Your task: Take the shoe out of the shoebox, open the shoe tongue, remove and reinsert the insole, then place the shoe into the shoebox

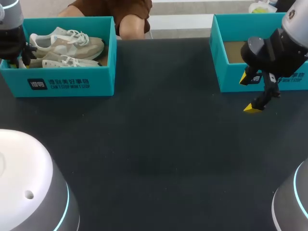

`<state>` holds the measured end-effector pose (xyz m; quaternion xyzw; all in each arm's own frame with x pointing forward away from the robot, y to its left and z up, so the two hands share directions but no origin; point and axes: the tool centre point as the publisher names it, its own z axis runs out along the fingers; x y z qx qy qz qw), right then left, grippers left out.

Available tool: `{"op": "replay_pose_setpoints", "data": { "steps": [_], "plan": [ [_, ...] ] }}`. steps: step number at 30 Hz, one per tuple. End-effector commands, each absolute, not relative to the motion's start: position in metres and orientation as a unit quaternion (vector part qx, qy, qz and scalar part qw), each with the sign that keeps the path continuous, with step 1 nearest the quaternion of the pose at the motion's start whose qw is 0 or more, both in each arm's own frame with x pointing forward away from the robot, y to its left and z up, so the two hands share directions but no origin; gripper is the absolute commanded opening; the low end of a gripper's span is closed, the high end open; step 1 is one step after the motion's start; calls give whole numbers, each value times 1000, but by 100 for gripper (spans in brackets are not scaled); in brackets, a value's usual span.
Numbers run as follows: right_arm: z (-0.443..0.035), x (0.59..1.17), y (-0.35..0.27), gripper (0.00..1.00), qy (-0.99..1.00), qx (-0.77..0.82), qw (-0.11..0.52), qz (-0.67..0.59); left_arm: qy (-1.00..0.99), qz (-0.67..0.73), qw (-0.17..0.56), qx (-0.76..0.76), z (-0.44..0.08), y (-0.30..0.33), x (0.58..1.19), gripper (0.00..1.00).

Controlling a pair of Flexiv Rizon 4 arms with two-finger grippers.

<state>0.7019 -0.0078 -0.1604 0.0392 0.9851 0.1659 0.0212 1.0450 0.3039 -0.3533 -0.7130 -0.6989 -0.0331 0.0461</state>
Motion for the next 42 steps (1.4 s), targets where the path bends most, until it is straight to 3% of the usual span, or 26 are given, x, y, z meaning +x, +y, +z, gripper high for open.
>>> {"op": "replay_pose_setpoints", "data": {
  "steps": [1,7,14,30,42],
  "plan": [
    [-161,704,-7,100,985,39,20,164,-692,-37,55,-719,-349,304,1044,0],
    [-161,704,-7,100,985,39,20,164,-657,-38,66,-750,-327,309,1039,0],
    [-161,704,-7,100,985,39,20,164,-634,-35,85,-767,-267,316,1036,0],
    [-161,704,-7,100,985,39,20,164,-595,-13,58,-801,-150,330,1045,0],
    [-161,704,-7,100,985,39,20,164,-595,-13,58,-801,-150,330,1045,0]
  ]
}}
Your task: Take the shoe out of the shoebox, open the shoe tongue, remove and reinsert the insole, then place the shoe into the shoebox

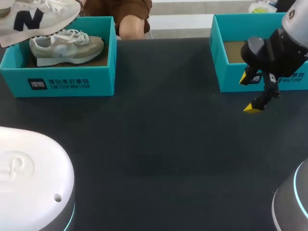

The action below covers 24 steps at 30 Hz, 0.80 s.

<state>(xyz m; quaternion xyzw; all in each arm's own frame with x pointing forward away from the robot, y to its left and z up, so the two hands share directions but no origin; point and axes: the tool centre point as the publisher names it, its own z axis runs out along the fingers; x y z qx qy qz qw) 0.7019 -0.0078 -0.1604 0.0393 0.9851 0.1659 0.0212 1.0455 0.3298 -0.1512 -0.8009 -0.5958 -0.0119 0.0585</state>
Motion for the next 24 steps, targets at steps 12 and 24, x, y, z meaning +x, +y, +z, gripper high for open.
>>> {"op": "replay_pose_setpoints", "data": {
  "steps": [12,24],
  "plan": [
    [-161,704,-7,100,985,39,20,164,-586,-36,58,-807,-143,320,1019,0],
    [-161,704,-7,100,985,39,20,164,-603,-79,76,-790,-111,268,946,0]
  ]
}}
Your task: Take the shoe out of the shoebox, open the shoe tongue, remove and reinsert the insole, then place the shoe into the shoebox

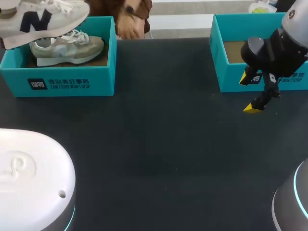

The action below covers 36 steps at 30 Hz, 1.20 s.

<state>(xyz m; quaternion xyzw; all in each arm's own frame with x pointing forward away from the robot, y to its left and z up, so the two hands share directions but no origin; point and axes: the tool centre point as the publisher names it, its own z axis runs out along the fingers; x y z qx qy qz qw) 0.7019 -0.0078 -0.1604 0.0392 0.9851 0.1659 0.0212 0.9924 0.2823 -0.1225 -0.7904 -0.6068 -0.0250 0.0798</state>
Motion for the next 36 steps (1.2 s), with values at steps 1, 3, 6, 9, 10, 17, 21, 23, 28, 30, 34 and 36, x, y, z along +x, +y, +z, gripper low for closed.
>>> {"op": "replay_pose_setpoints", "data": {
  "steps": [1,3,6,9,10,17,21,23,28,30,34,36],
  "plan": [
    [-161,704,-7,100,985,39,20,164,-601,-77,75,-792,-109,260,938,0],
    [-161,704,-7,100,985,39,20,164,-593,-80,78,-797,-109,248,925,0],
    [-161,704,-7,100,985,39,20,164,-578,-84,78,-808,-110,229,904,0],
    [-161,704,-7,100,985,39,20,164,-572,-86,80,-812,-111,214,887,0],
    [-161,704,-7,100,985,39,20,164,-566,-80,82,-816,-111,210,882,0],
    [-161,704,-7,100,985,39,20,164,-553,-88,82,-825,-118,179,842,0],
    [-161,704,-7,100,985,39,20,164,-540,-84,83,-833,-127,162,816,0],
    [-161,704,-7,100,985,39,20,164,-533,-86,83,-838,-132,151,801,0],
    [-161,704,-7,100,985,39,20,164,-522,-64,84,-847,-142,128,778,0],
    [-161,704,-7,100,985,39,20,164,-522,-58,83,-847,-146,122,773,0],
    [-161,704,-7,100,985,39,20,164,-520,-49,74,-849,-151,107,762,0],
    [-161,704,-7,100,985,39,20,164,-519,-45,71,-850,-153,101,757,0]
  ]
}}
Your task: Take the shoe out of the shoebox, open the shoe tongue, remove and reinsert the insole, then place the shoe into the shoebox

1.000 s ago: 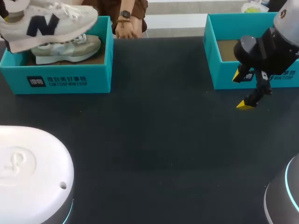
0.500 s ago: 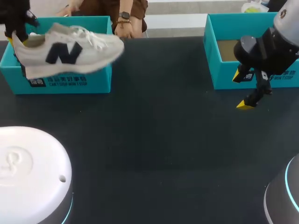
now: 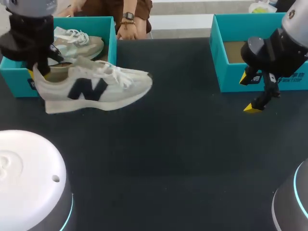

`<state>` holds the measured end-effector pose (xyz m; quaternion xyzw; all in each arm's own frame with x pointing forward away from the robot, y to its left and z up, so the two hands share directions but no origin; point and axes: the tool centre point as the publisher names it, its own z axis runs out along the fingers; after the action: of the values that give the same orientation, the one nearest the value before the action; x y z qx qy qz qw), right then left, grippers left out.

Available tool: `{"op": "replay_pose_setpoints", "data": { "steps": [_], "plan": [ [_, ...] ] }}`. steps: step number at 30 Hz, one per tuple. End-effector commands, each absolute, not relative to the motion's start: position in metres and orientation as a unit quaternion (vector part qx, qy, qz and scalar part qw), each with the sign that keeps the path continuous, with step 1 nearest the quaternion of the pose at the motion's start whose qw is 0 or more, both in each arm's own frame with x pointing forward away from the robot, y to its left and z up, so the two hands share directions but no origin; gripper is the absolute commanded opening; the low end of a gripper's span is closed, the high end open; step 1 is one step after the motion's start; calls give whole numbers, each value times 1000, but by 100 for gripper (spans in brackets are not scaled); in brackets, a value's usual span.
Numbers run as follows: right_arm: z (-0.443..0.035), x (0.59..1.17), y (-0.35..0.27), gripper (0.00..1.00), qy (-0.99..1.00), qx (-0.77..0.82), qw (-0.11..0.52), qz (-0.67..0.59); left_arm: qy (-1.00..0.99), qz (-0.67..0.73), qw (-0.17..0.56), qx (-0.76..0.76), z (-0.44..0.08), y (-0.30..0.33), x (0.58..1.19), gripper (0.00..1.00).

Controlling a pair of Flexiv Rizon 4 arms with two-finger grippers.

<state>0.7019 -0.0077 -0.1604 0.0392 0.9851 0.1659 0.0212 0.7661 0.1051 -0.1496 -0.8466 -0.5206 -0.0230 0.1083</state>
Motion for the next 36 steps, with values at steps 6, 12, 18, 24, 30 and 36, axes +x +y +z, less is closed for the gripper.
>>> {"op": "replay_pose_setpoints", "data": {
  "steps": [6,12,18,24,30,36],
  "plan": [
    [-161,704,-7,100,985,39,20,164,-511,-27,71,-856,-157,95,749,0],
    [-161,704,-7,100,985,39,20,164,-511,-27,71,-856,-157,95,749,0],
    [-161,704,-7,100,985,39,20,164,-511,-27,71,-856,-157,95,749,0],
    [-161,704,-7,100,985,39,20,164,-511,-27,71,-856,-157,95,749,0],
    [-161,704,-7,100,985,39,20,164,-526,-34,58,-848,-172,56,739,0],
    [-161,704,-7,100,985,39,20,164,-545,-35,39,-837,-183,13,740,0]
  ]
}}
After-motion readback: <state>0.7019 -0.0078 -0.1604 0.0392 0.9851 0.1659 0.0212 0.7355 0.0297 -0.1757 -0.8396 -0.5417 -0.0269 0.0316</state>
